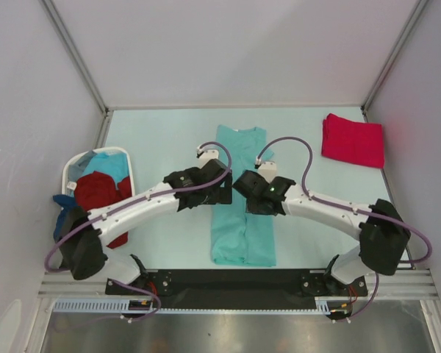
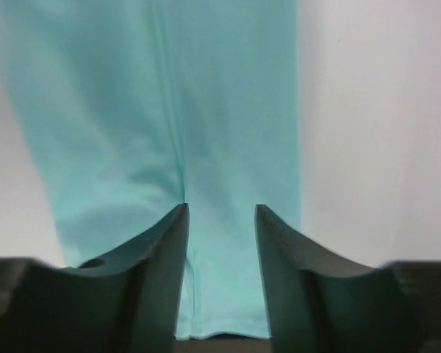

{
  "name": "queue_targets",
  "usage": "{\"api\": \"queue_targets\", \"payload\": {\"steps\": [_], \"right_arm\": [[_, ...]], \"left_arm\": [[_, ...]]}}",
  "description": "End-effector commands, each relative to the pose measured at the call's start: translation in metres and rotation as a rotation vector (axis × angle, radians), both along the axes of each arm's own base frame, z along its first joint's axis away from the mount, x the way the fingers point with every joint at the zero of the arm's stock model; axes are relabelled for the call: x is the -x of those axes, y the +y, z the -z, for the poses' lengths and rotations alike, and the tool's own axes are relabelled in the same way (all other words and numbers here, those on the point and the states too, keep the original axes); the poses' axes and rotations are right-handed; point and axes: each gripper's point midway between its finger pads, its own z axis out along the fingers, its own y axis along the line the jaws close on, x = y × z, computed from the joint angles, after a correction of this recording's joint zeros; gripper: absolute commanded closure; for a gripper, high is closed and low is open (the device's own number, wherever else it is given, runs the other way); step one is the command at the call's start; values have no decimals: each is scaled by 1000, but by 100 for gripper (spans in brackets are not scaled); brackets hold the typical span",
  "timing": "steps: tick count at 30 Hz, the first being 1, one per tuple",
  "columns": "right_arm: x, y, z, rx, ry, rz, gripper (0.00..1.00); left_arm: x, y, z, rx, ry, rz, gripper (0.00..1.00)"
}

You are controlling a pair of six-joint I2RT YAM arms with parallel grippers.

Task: Fold and stack the t-shirts
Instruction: Rotate the tshirt 90 degrees, then grab the bottom of the folded rectangular tshirt with both arms

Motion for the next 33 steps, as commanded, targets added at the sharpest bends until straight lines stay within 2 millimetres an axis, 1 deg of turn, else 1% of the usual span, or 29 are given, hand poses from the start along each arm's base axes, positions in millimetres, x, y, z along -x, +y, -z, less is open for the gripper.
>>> {"api": "queue_targets", "payload": {"steps": [1, 2, 3, 4, 6, 10, 16, 20, 21, 22, 26, 30, 31, 33], "right_arm": [[-29, -6, 21, 49, 21, -34, 62], [-35, -9, 24, 44, 33, -22, 70], [-38, -8, 26, 42, 33, -22, 83], [-39, -7, 29, 38, 45, -33, 89], [-43, -5, 32, 34, 51, -32, 97], [-49, 2, 28, 18, 42, -51, 99], [-53, -1, 35, 30, 64, -55, 100], [-51, -3, 40, 34, 80, -59, 100], [-50, -3, 41, 35, 80, -60, 100], [-50, -5, 42, 38, 82, -59, 100], [-49, -9, 42, 38, 83, -57, 100], [-48, -12, 44, 45, 87, -58, 100], [-48, -12, 44, 45, 88, -57, 100], [-47, -13, 44, 46, 88, -56, 100]], "left_arm": [[-20, 17, 44, -97, 78, -12, 3], [-22, 17, 50, -96, 95, -13, 3], [-25, 20, 62, -112, 122, -25, 4], [-25, 19, 66, -115, 131, -26, 4], [-28, 17, 70, -109, 137, -32, 5], [-33, 9, 73, -93, 141, -25, 5], [-40, -1, 71, -81, 144, -15, 8], [-38, -4, 83, -94, 174, -8, 12], [-37, -3, 90, -106, 190, -11, 13], [-35, -3, 92, -104, 200, -10, 14], [-30, -1, 105, -110, 226, -9, 17], [-29, -1, 114, -125, 241, -5, 25], [-28, 0, 119, -135, 250, -6, 33], [-28, -1, 122, -138, 256, -3, 41]]}}
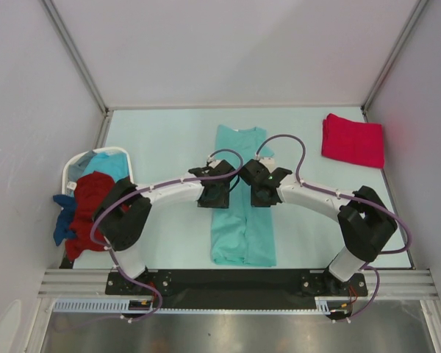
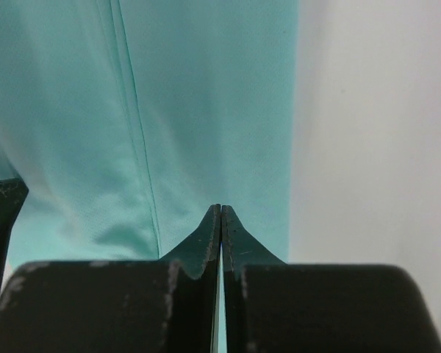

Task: Fold and stack the t-shirts
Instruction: Grab the bottom of the folded rectangular tshirt with both arms

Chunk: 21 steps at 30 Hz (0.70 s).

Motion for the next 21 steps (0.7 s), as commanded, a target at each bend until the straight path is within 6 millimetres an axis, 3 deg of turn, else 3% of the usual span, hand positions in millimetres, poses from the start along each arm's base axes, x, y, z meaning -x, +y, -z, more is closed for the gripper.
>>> {"api": "queue_targets", "payload": {"steps": [1, 3, 4, 6, 8, 13, 17, 18, 21], "right_arm": [[-4, 1, -4, -9, -24, -12, 100], [-3, -2, -3, -3, -21, -8, 100], [-3, -3, -3, -2, -21, -8, 100], [-2, -5, -2, -1, -18, -6, 100], [-2, -6, -2, 1, -17, -6, 100], [-2, -9, -5, -4, -24, -2, 100], [-4, -11, -27, -33, -82, 19, 92], [-5, -11, -33, -44, -98, 25, 92], [-4, -10, -53, -81, -126, 26, 91]], "left_arm": [[-1, -5, 11, -2, 13, 22, 54], [2, -5, 16, -4, 31, 21, 67], [3, -5, 18, -6, 37, 24, 79], [8, -3, 26, -9, 61, 20, 87], [13, 0, 35, -22, 84, 18, 88], [14, 5, 35, -29, 71, 9, 81], [4, 13, 0, -13, -40, -24, 53], [0, 12, -25, 32, -98, -29, 43], [-4, 14, -59, 83, -173, -42, 34]]}}
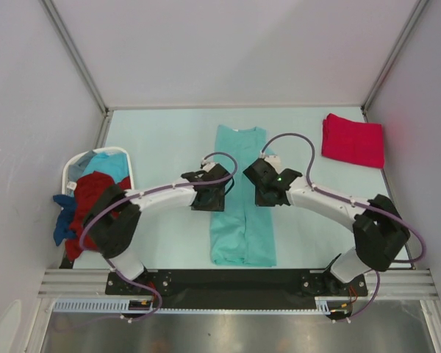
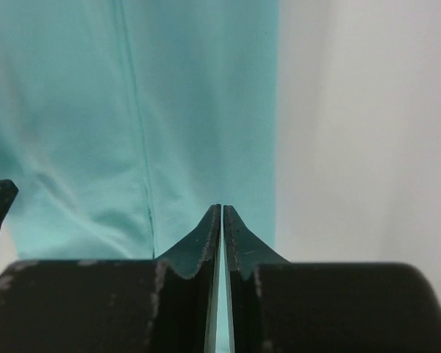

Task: Fold and stack the t-shirts
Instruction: Grab the bottom of the folded rectangular tshirt with both arms

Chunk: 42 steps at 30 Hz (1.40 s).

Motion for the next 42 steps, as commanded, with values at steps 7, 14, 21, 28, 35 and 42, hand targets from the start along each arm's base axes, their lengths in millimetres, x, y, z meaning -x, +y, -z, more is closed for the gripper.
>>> {"api": "queue_targets", "payload": {"steps": [7, 14, 21, 28, 35, 42], "right_arm": [[13, 2, -34, -48, -70, 19, 94], [32, -6, -11, -34, -34, 38, 96], [38, -6, -4, -28, -23, 42, 96], [40, -1, -1, -27, -16, 34, 96], [40, -5, -4, -18, -24, 38, 96], [46, -12, -2, -10, -16, 39, 96]], "left_arm": [[22, -11, -80, 183, -147, 23, 46], [74, -27, -45, 163, -44, 97, 71], [97, -37, -46, 174, -32, 157, 71], [118, -46, -19, 146, 66, 217, 72], [130, -48, 2, 137, 139, 246, 71], [142, -50, 23, 137, 209, 254, 72]]}}
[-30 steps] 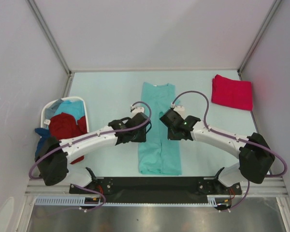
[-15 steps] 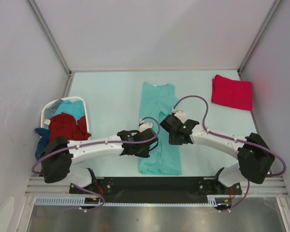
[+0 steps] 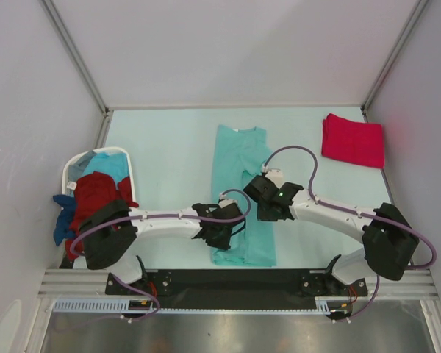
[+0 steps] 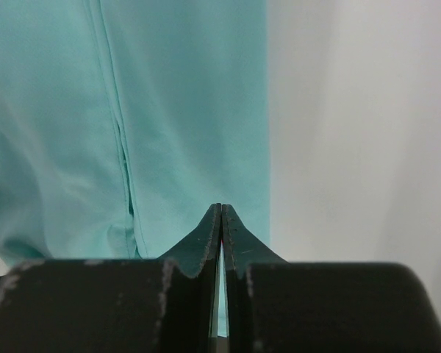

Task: Fold and stack the t-shirts
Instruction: Grab the bottom of the folded rectangular tshirt with both arms

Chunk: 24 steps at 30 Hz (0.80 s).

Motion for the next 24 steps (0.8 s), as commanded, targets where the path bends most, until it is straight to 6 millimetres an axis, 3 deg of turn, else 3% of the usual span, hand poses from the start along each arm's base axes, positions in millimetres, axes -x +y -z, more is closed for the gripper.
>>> {"api": "queue_targets", "payload": {"steps": [1, 6, 9, 10, 12, 13, 15, 16, 20, 23, 24], "right_arm": [[0, -8, -8, -2, -36, 25, 95], [2, -11, -11, -4, -40, 24, 96], [1, -13, -20, -6, -60, 26, 95], [0, -14, -24, -9, -75, 28, 95], [-1, -17, -26, -5, -85, 28, 94], [-2, -17, -27, -4, -91, 28, 92], [-7, -19, -28, 1, -99, 32, 91], [-10, -20, -28, 4, -101, 27, 91], [-42, -17, -30, -9, -115, 25, 91], [-77, -13, -39, -7, -129, 28, 91], [-98, -13, -43, -1, -137, 35, 91]], "left_arm": [[10, -7, 11, 27, 47, 12, 72], [17, -5, 20, 15, 82, 14, 76], [-2, -2, -13, 19, -79, -12, 74], [-11, -10, -40, 73, -140, -20, 72], [-27, 0, -64, 53, -241, -55, 61], [-37, -5, -89, 91, -293, -71, 56], [-53, 7, -108, 51, -388, -95, 49], [-60, 7, -121, 58, -426, -108, 38], [-94, 19, -128, 41, -449, -173, 32], [-125, 27, -126, 58, -421, -225, 32], [-139, 36, -119, 36, -403, -251, 33]]}}
